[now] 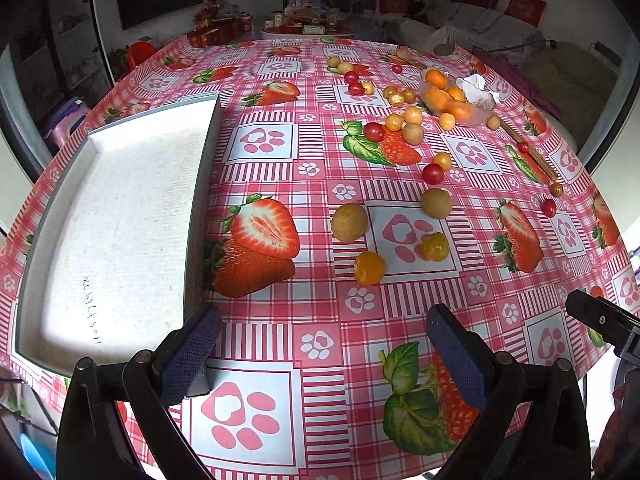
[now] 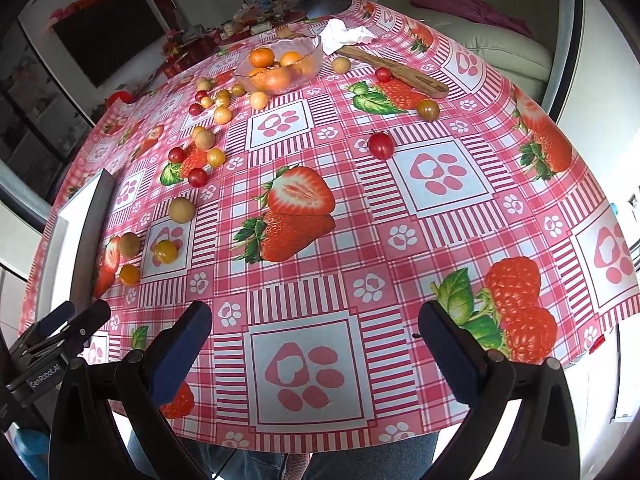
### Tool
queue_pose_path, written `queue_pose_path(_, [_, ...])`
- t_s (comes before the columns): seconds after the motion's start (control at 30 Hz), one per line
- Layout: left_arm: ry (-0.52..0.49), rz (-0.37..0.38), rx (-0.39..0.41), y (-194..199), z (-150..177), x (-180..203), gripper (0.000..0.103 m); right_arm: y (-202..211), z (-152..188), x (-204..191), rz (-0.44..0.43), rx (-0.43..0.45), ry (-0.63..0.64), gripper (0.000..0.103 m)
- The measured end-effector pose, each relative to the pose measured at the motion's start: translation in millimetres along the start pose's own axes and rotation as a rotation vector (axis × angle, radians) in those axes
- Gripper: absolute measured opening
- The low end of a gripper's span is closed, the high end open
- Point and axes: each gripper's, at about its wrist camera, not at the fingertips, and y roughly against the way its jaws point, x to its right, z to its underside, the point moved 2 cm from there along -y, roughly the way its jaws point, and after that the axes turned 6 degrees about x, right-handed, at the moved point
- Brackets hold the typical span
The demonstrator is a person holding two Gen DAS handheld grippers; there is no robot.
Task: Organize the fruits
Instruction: 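Move both tools toward the scattered fruits near the white tray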
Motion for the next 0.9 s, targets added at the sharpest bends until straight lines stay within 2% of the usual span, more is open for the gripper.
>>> queue_pose_path(0.9, [-0.011, -0.01, 0.006, -12, -16, 1, 0.103, -11, -4, -3, 0.011, -0.02, 0.005, 0.103])
